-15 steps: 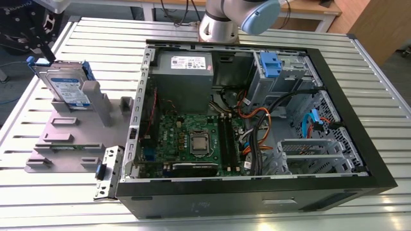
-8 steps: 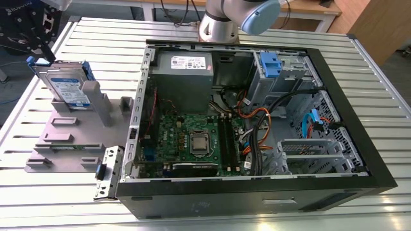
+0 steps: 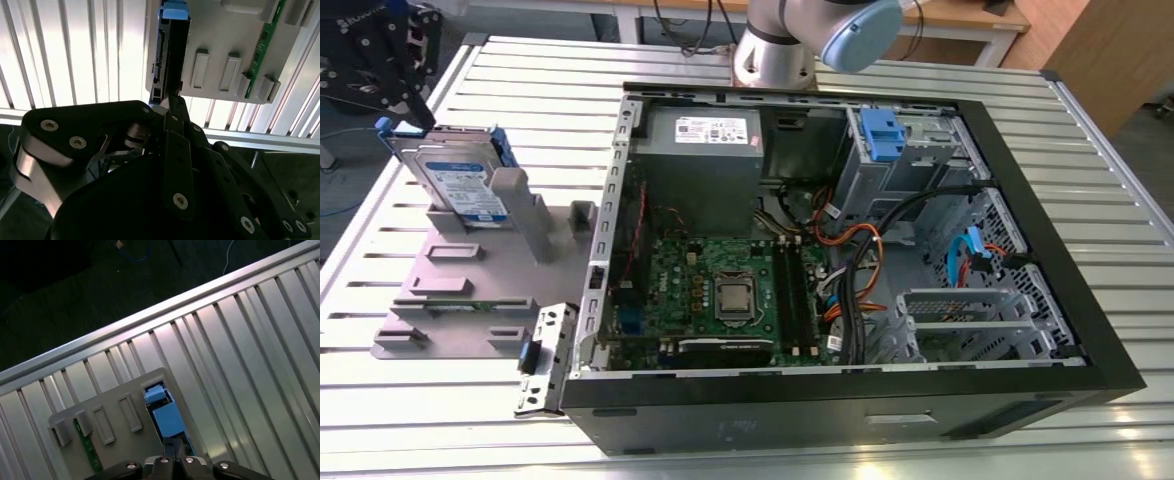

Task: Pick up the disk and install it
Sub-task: 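Pick up the disk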

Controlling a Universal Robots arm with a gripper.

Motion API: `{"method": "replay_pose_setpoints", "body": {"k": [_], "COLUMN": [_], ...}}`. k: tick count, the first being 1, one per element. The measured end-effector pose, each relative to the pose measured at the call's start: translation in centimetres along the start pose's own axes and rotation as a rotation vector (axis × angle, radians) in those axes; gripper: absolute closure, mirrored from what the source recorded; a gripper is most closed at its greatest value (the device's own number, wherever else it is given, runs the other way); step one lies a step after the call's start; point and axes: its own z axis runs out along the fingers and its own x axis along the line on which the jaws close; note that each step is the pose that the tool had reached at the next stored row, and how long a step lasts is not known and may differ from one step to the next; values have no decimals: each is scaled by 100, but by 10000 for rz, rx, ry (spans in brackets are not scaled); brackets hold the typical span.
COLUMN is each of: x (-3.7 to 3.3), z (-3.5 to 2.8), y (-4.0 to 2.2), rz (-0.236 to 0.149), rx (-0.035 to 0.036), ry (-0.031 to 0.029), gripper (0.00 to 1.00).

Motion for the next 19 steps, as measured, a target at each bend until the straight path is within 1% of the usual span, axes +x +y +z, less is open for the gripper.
{"method": "replay_pose_setpoints", "body": {"k": [14,17,19], "x": [1,0,-5], "z": [18,19,19], "y": [-1,-1,-12], "rz": [-2502,-2536,-2544], "rx": [-64,-62,-64], "ry": [107,107,108], "gripper": [89,89,89]}}
